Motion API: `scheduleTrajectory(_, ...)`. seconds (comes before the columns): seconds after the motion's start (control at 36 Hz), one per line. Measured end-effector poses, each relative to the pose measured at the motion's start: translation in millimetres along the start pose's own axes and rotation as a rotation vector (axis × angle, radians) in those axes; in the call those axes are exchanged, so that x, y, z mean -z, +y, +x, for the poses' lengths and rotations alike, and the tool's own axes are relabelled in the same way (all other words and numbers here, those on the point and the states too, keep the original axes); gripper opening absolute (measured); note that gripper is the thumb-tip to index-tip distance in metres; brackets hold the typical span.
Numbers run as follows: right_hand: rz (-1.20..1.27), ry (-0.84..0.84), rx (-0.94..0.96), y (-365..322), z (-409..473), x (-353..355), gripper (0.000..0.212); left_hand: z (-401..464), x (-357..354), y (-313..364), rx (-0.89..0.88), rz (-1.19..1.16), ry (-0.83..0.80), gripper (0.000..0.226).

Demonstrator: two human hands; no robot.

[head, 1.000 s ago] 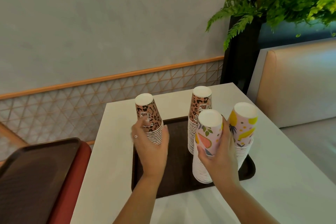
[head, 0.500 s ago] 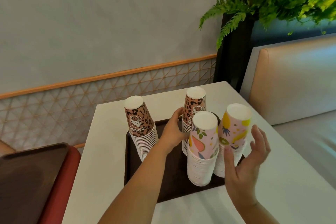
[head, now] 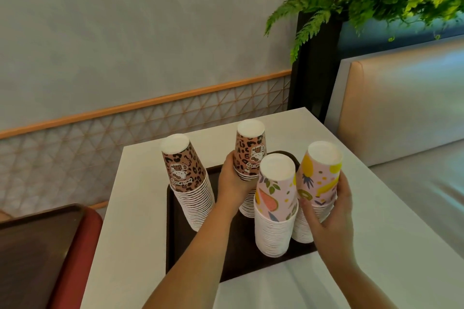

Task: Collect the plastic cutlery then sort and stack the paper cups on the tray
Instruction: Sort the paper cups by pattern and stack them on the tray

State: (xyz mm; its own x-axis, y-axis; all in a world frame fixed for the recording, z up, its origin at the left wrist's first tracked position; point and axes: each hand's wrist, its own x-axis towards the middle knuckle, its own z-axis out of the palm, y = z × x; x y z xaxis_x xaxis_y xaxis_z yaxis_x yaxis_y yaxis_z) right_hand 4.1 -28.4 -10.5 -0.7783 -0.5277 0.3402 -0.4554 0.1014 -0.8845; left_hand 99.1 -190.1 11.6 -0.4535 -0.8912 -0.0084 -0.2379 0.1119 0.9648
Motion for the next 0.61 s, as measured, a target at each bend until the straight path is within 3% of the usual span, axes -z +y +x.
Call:
scheduleTrajectory(0.14, -0.003, 0.009, 0.011, 2, -1, -2, 0.080, -9, 9, -14, -0.035, 0.009, 0.135, 0.081)
scheduleTrajectory(0.31, -0.004, 0.000, 0.006, 5, 1, 0, 0.079, -21, 10, -17, -0.089, 0.017, 0.263, 0.076)
scheduleTrajectory(0.5, 0.011, -0.050, -0.008, 5, 1, 3, 0.088, -58, 1, -32, -0.118, 0.095, 0.312, 0.083)
scheduleTrajectory(0.61, 0.018, -0.112, -0.035, 12, -2, 8, 0.100, -104, -17, -45, -0.036, 0.116, 0.278, 0.093)
